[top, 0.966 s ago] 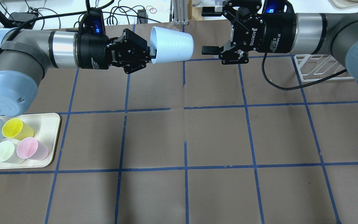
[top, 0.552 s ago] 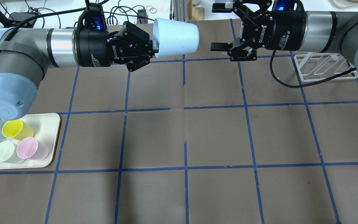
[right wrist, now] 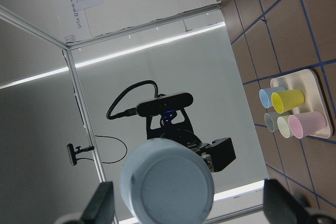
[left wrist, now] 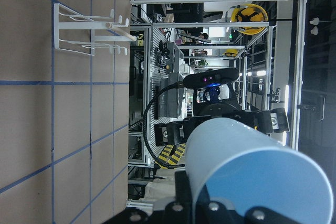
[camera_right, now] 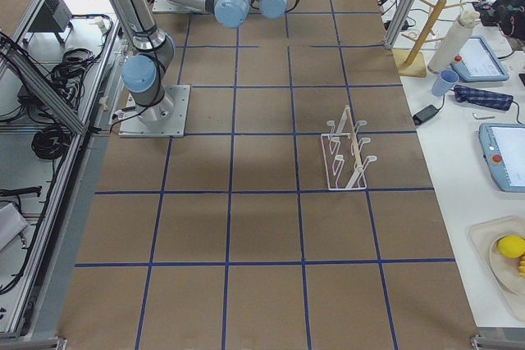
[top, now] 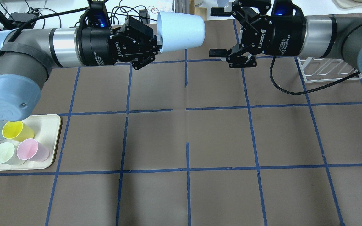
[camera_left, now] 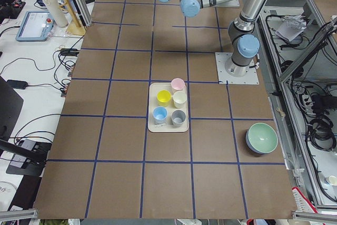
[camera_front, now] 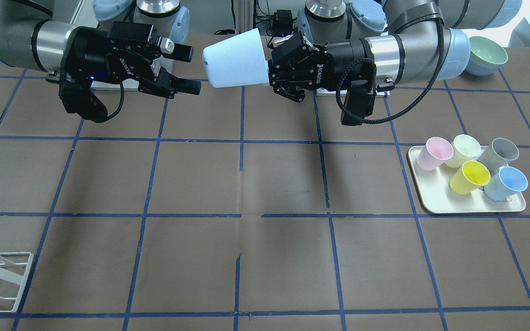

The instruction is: Transfer IKEA cup to right arm and place on rack

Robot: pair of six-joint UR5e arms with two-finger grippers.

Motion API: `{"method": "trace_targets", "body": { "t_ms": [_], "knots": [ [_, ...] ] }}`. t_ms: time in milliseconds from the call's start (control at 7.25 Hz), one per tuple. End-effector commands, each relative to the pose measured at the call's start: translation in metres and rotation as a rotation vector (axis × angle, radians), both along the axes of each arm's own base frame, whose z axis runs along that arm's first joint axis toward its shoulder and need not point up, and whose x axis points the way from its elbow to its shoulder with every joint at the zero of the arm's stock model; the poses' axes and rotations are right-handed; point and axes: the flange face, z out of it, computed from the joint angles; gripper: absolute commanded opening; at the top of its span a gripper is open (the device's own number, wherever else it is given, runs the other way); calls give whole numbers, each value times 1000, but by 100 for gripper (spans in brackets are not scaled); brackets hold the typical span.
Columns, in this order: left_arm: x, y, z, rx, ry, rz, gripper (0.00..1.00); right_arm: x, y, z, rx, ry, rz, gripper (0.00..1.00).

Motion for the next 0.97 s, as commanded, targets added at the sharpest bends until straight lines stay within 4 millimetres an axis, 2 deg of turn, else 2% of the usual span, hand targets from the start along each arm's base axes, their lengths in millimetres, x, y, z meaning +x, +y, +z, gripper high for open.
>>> {"method": "trace_targets", "body": {
  "t_ms": [0, 414, 828],
  "knots": [
    [-18, 5, -3, 5, 3, -37, 0, 13, 2, 8, 49, -48, -1, 100],
    [-18, 4, -4, 1, 3, -37, 0, 14, 8, 15, 40, -40, 3, 100],
    [-18, 4, -4, 4, 2, -37, 0, 14, 10, 9, 45, -35, 7, 100]
  ]
}}
